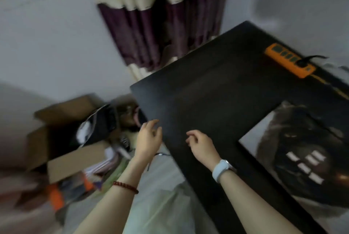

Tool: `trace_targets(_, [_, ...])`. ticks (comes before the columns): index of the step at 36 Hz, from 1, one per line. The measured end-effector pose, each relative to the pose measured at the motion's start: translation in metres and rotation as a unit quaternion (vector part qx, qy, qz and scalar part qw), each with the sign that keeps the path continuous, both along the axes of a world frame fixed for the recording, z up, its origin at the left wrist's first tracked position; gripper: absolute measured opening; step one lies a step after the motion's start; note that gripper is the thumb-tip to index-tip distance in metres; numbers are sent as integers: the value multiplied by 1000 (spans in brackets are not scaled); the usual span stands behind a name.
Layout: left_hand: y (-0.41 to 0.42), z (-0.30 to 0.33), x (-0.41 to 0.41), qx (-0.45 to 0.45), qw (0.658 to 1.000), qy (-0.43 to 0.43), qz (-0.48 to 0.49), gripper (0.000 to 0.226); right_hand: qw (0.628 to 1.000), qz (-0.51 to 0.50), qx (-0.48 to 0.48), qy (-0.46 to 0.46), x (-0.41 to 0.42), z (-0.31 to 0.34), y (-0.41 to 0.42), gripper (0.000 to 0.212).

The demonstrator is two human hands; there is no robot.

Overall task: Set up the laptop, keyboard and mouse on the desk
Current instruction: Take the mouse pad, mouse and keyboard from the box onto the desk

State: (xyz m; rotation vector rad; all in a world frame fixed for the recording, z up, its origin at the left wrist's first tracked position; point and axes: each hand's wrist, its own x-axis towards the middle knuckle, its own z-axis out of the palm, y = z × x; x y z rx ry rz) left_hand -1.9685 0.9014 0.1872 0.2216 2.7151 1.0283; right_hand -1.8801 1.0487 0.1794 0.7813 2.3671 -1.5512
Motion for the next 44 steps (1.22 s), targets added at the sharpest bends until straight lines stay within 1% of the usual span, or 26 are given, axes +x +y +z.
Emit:
trace_targets(4, [-106, -5, 21, -42, 995, -48, 82, 30, 997, 73, -13, -3, -7, -4, -75, 27])
trace_targets(8, [-186, -8, 30, -47, 982, -64, 173, 28, 991, 135, -21, -9, -24, -7, -141, 27])
trace_targets(13, [-253, -20, 19, -32, 967, -86, 239, 28, 977, 213, -4, -27, -63, -20, -208, 31])
trace_targets(16, [-288, -36, -7, -36, 960, -115, 254, 35, 972, 230, -2, -47, -103, -34, -245, 32])
trace_targets(20, [-317, -63, -54, -50, 959, -168, 223, 44, 978, 198, 2, -59, -159, -58, -275, 36])
trace_targets(23, [-339, -100, -118, -45, 967, -175, 178, 52, 987, 145, 53, -54, -221, -94, -294, 34])
trace_targets(24, [-345, -116, -142, -45, 969, -174, 167, 55, 986, 137, 70, -61, -242, -108, -300, 39])
trace_targets(25, [-351, -131, -163, -55, 970, -174, 162, 58, 986, 131, 78, -72, -261, -122, -304, 49])
trace_targets(27, [-360, -165, -204, -90, 968, -175, 152, 65, 984, 125, 89, -91, -296, -156, -311, 71])
trace_targets(29, [-365, -197, -234, -123, 967, -185, 120, 75, 983, 103, 105, -113, -322, -184, -315, 88])
trace_targets(32, [-368, -232, -261, -140, 963, -212, 93, 94, 987, 51, 75, -132, -343, -213, -319, 108])
trace_targets(34, [-366, -255, -278, -148, 961, -223, 75, 105, 987, 21, 51, -150, -356, -232, -322, 117])
trace_targets(36, [-364, -273, -288, -147, 957, -241, 61, 111, 983, 9, 56, -173, -363, -247, -326, 121])
trace_targets(38, [-361, -286, -293, -152, 956, -246, 47, 111, 978, 8, 101, -180, -365, -256, -328, 122])
trace_targets(40, [-360, -298, -296, -162, 960, -224, 48, 108, 976, 6, 127, -178, -367, -263, -328, 123])
trace_targets(42, [-363, -302, -298, -173, 964, -196, 55, 104, 977, 3, 116, -178, -368, -265, -326, 123])
trace_targets(44, [-370, -304, -300, -159, 968, -186, 54, 102, 982, -12, 94, -165, -371, -264, -323, 120])
